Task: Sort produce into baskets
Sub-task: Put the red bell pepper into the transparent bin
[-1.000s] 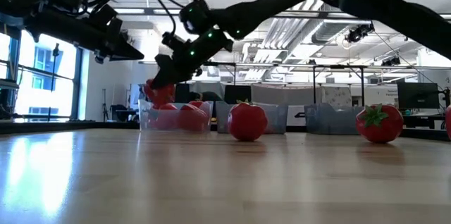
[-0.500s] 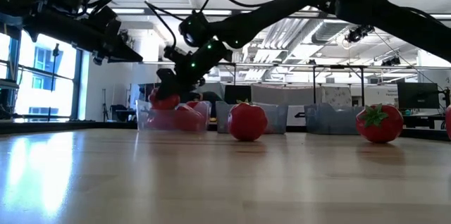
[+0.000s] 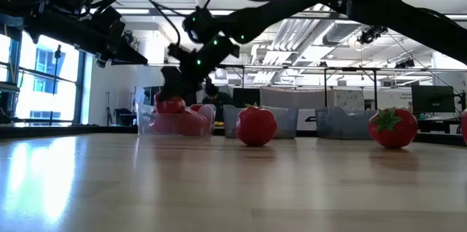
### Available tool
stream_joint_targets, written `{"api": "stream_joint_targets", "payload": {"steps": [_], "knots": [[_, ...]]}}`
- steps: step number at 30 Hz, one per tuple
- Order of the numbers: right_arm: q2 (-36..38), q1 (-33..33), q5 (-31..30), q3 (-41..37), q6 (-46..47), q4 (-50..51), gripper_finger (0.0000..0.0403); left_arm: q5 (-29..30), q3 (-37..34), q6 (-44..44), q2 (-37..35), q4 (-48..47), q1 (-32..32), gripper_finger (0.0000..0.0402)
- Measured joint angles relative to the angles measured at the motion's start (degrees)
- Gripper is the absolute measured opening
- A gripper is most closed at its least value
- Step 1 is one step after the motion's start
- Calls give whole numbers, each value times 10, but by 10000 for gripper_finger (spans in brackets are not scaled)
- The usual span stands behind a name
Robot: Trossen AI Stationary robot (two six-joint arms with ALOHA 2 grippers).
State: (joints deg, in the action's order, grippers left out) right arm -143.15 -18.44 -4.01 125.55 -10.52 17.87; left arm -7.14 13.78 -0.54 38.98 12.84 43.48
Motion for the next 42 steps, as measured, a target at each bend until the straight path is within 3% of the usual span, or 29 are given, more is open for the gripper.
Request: {"api": "stream_joint_targets", "payload": {"steps": [8, 11, 14, 20, 22, 28, 31, 42], "knots": [[1, 1, -5, 53, 1, 47, 338, 0, 0, 0, 0, -2, 0, 0], [1, 4, -53, 67, -12, 67, 308, 0, 0, -1, 0, -3, 0, 0], [1, 7, -95, 87, -39, 89, 244, 0, 0, -2, 0, -7, 0, 0], [2, 5, -56, 79, -23, 88, 51, 0, 0, -6, 0, -12, 0, 0], [2, 2, -41, 68, -19, 86, 14, 0, 0, -6, 0, -12, 0, 0], [2, -6, 0, 37, 5, 52, 33, 0, 0, -2, 0, -11, 0, 0], [2, -8, 37, 31, 4, 43, 22, 0, 0, -1, 0, -11, 0, 0], [0, -18, 67, 31, 16, 46, 1, 0, 0, -1, 0, -14, 0, 0]]}}
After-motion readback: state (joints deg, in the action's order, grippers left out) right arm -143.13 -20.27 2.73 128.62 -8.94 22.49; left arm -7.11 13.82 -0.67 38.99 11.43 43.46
